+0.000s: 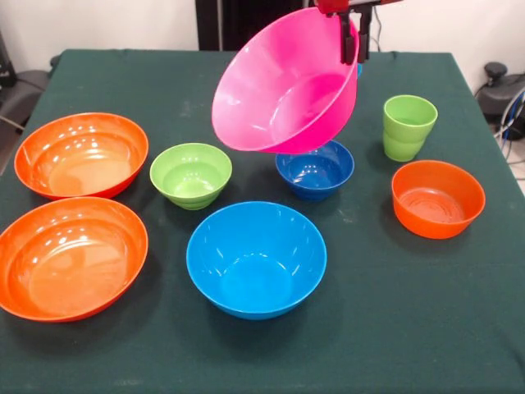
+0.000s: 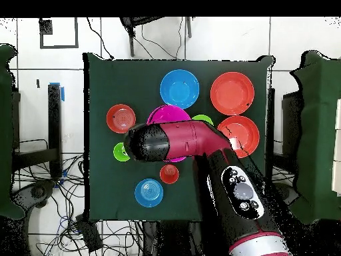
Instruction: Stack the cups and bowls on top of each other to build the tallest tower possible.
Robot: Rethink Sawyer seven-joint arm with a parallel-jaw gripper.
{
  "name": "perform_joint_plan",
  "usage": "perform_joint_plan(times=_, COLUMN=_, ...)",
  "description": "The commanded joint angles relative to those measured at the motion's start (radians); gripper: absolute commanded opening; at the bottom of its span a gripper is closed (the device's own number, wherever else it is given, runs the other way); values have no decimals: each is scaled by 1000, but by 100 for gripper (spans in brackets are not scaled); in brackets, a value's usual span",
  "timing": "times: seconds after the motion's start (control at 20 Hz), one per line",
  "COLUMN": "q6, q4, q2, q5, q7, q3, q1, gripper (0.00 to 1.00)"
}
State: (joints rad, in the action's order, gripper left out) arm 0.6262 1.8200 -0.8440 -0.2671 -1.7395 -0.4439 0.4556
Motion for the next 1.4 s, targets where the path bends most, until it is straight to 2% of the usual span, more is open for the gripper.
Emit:
perform_joint_plan(times=0.05, q6=-4, q4=-68, q2=37, q5=-46, q7=-48, q3=25, q1=-28, gripper=0)
perform_joint_plan(times=0.15, q6=-11, q4=-88, q2=48, q5=-53, q7=-52, q3=29, q1=-35, gripper=0)
perform_joint_plan(times=0.3, q6=-78, q4=-47, q2=17, q5=-81, q7=-117, q3=78, q1=-81, gripper=0)
perform_joint_plan(times=0.35, q6=-109, q4=28, q2=-17, q5=-93, q7=-133, q3=88, q1=-101, gripper=0)
perform_joint_plan(times=0.5, q6=-199, q4=139, q2=-60, q5=-100, q7=-219, q3=148, q1=-159, gripper=0)
perform_joint_plan(times=0.65, q6=-233, q4=203, q2=-82, q5=-78, q7=-239, q3=182, q1=-185, gripper=0)
perform_joint_plan(times=0.8, q6=-253, q4=228, q2=-87, q5=-46, q7=-234, q3=202, q1=-194, gripper=0)
perform_joint_plan(times=0.95, q6=-298, q4=286, q2=-111, q5=-49, q7=-219, q3=214, q1=-201, gripper=0)
perform_joint_plan(times=1.4, q6=-407, q4=337, q2=-100, q5=-99, q7=-183, q3=231, q1=-198, gripper=0)
